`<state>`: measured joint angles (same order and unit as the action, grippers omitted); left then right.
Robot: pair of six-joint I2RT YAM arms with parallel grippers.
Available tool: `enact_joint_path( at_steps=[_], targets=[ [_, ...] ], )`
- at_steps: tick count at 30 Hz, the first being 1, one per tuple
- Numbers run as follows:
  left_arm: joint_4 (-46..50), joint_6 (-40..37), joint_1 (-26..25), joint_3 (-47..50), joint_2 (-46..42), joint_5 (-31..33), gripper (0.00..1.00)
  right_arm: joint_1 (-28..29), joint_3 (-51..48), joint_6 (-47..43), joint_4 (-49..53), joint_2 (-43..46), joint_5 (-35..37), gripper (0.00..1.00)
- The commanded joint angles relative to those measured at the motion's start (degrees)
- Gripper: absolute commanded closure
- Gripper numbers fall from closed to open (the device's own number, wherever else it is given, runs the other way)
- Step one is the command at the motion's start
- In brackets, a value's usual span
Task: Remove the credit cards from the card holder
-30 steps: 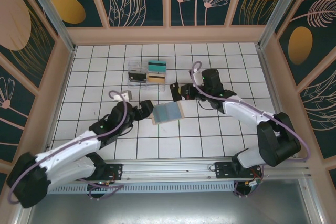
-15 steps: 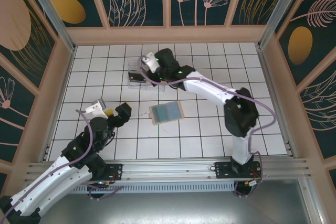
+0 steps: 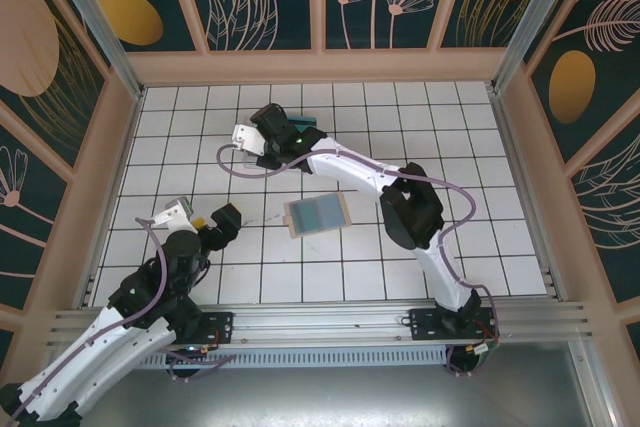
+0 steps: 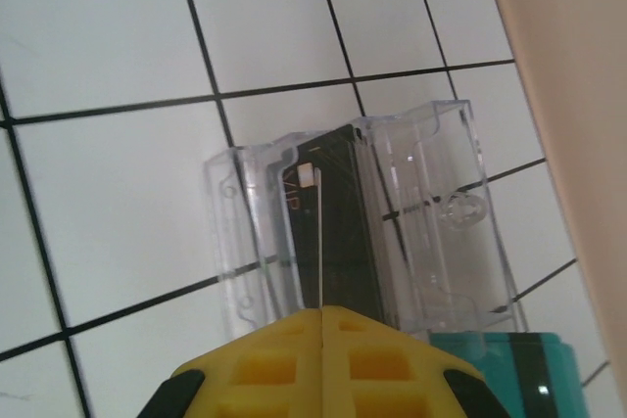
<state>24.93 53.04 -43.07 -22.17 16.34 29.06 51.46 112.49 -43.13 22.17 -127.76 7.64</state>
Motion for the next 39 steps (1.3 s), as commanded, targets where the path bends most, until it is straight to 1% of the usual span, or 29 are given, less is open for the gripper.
enact_joint_path(
  at_steps=[1,7,16,27,39],
  targets=[
    [1.5,0.6,0.3,-1.4,0.0,1.4,0.01,0.0,2.0,-6.2,-2.4,-1.9,3.7,1.00],
    [1.6,0.5,0.3,-1.5,0.1,2.0,0.01,-0.3,3.5,-7.9,-4.3,-3.7,3.4,1.00],
    [1.6,0.6,0.3,-1.2,0.1,2.1,0.01,-0.7,6.1,-8.3,-3.9,-5.9,1.7,1.00],
    [1.6,0.5,0.3,-1.0,0.1,2.4,0.01,-1.3,6.1,-7.1,-3.8,-8.4,0.6,1.00],
    [1.3,0.6,0.3,-0.5,0.1,2.5,0.01,-1.5,6.2,-6.5,-4.8,-9.7,1.6,1.00]
  ],
)
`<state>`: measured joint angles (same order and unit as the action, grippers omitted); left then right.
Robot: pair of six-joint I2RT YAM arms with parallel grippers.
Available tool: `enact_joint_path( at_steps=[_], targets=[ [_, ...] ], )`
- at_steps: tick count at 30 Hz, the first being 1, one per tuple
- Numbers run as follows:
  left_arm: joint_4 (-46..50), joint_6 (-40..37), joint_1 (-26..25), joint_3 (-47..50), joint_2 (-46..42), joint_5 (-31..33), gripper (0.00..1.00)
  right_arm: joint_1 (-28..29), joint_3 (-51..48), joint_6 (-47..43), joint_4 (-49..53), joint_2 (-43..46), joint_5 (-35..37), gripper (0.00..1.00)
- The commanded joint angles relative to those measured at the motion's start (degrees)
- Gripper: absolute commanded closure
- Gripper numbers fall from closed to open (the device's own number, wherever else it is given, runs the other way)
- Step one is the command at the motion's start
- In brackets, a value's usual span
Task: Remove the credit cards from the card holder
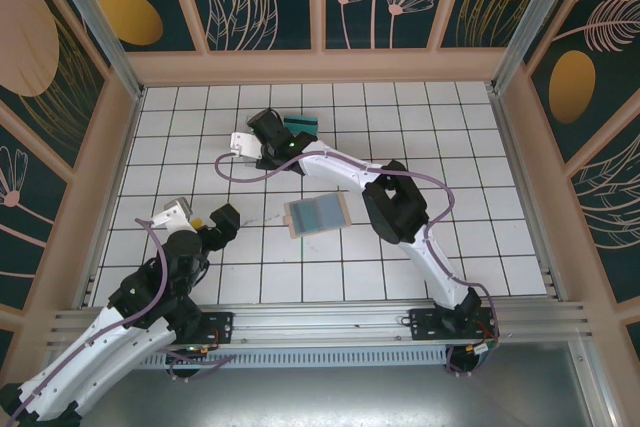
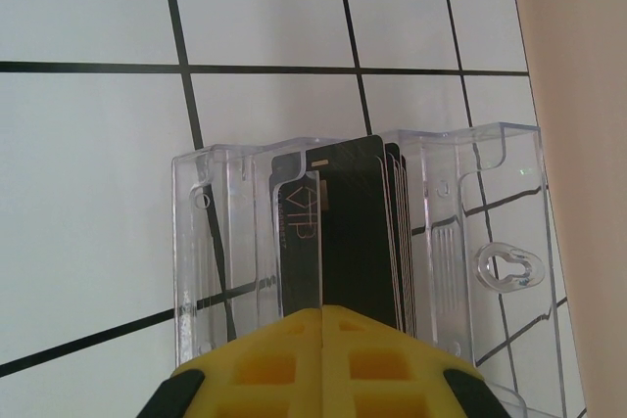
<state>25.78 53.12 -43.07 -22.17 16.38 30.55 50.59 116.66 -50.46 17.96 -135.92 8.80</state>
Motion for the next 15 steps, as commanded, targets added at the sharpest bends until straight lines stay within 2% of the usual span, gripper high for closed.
enact_joint_path(
  at_steps=[1,3,7,15],
  targets=[
    [0.4,0.6,0.3,-0.5,0.1,1.0,0.01,-0.8,2.1,0.9,-0.8,-1.6,0.6,1.00],
    [0.3,0.5,0.3,-0.3,0.1,1.0,0.01,-0.8,2.1,1.0,-1.2,-1.8,1.0,0.99],
    [0.2,0.5,0.2,-0.2,0.1,0.9,0.01,-1.0,2.1,1.8,-2.8,-2.0,2.6,0.69],
    [-0.1,0.4,0.3,-0.1,0.1,0.8,0.02,-1.6,2.1,2.7,-7.5,-2.7,8.3,0.63]
  ],
)
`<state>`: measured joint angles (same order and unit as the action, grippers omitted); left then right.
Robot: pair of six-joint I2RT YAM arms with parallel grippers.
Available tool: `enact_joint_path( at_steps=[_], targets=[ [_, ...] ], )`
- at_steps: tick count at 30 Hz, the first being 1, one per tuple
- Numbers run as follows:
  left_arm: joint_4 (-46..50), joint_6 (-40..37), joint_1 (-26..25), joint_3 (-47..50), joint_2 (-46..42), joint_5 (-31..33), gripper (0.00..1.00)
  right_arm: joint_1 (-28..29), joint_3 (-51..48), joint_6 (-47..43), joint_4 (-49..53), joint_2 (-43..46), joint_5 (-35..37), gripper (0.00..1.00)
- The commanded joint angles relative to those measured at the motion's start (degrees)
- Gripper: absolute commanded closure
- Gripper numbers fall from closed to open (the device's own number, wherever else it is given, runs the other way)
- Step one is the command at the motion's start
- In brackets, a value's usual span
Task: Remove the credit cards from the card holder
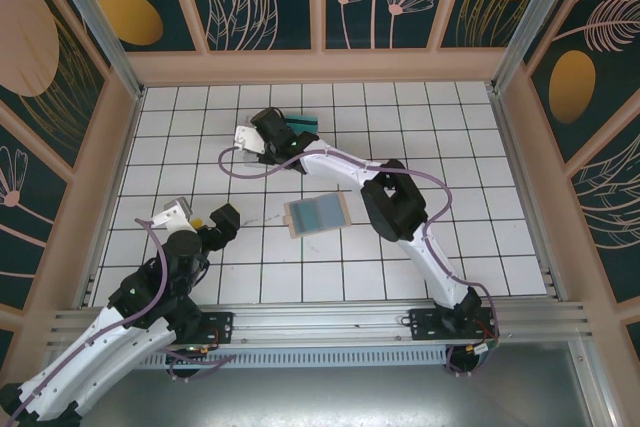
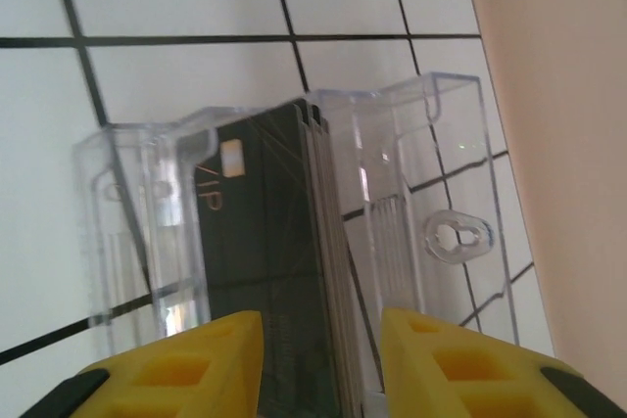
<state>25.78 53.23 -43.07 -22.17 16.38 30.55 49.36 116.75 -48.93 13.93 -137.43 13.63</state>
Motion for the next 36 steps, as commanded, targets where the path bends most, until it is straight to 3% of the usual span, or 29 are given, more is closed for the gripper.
enact_joint_path(
  at_steps=[1,10,20,26,30,36],
  targets=[
    [0.0,0.3,0.3,-0.1,0.0,0.7,0.01,-0.4,2.1,1.7,-3.8,-1.0,3.7,0.63],
    [-1.0,0.1,0.3,0.5,0.6,-0.2,0.01,-1.0,-2.0,13.7,-3.1,7.5,-0.7,0.64],
    [-7.0,-0.1,0.3,1.9,4.6,-5.1,0.02,-3.7,-31.8,41.1,-13.7,31.1,-10.1,0.63],
    [-15.5,1.3,0.3,4.1,10.8,-11.2,0.14,-9.0,-52.0,60.9,-17.9,43.6,-19.0,0.62],
    [-22.1,1.7,0.3,4.0,19.1,-15.1,0.18,-11.5,-64.2,68.2,-21.1,49.5,-23.1,0.63],
    [-32.8,2.6,0.2,3.0,35.3,-21.6,0.42,-12.1,-76.3,74.3,-23.5,53.6,-23.4,0.64]
  ],
)
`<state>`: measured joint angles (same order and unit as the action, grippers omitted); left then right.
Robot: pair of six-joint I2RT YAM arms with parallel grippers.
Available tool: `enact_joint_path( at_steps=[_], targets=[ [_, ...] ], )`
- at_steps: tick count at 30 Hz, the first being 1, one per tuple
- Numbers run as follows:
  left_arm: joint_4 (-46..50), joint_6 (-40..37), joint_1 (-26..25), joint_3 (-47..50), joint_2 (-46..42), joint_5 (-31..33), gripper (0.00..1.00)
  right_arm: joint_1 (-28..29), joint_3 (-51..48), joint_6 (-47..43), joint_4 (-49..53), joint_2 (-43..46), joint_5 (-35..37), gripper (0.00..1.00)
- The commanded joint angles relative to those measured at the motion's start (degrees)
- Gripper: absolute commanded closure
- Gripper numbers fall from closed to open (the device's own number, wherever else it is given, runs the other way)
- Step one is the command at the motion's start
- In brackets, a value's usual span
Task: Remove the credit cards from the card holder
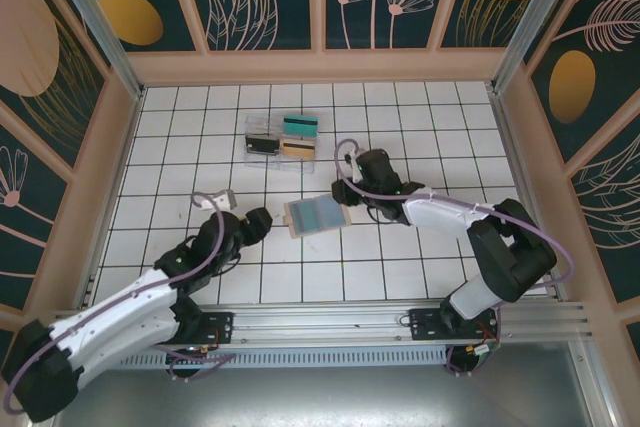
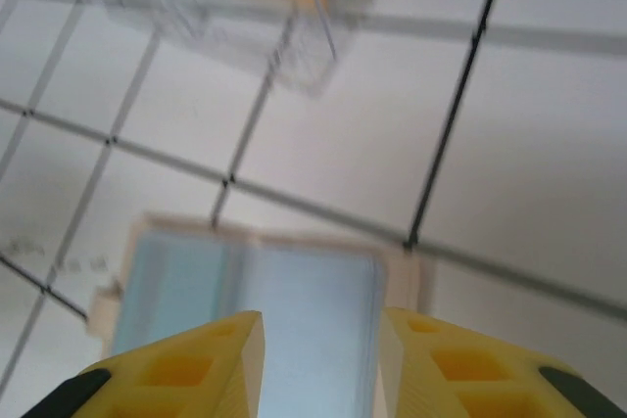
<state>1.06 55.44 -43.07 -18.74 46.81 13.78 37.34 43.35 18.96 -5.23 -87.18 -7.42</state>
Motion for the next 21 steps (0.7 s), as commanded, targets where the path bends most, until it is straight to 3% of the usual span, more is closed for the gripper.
enact_joint_path(
  at_steps=[1,5,21],
  targets=[
    [-9.4,0.6,0.3,-0.8,7.4,-5.7,0.46,-0.1,-4.5,7.2,-5.2,3.9,-2.5,0.65],
    [-15.3,1.9,0.3,-2.1,17.2,-9.5,0.60,0.0,-9.7,9.3,-8.1,5.3,-3.2,0.67],
    [-19.8,2.5,-1.0,-6.4,32.9,-14.1,0.70,2.5,-13.3,9.7,-13.0,0.7,-2.4,0.73]
  ],
)
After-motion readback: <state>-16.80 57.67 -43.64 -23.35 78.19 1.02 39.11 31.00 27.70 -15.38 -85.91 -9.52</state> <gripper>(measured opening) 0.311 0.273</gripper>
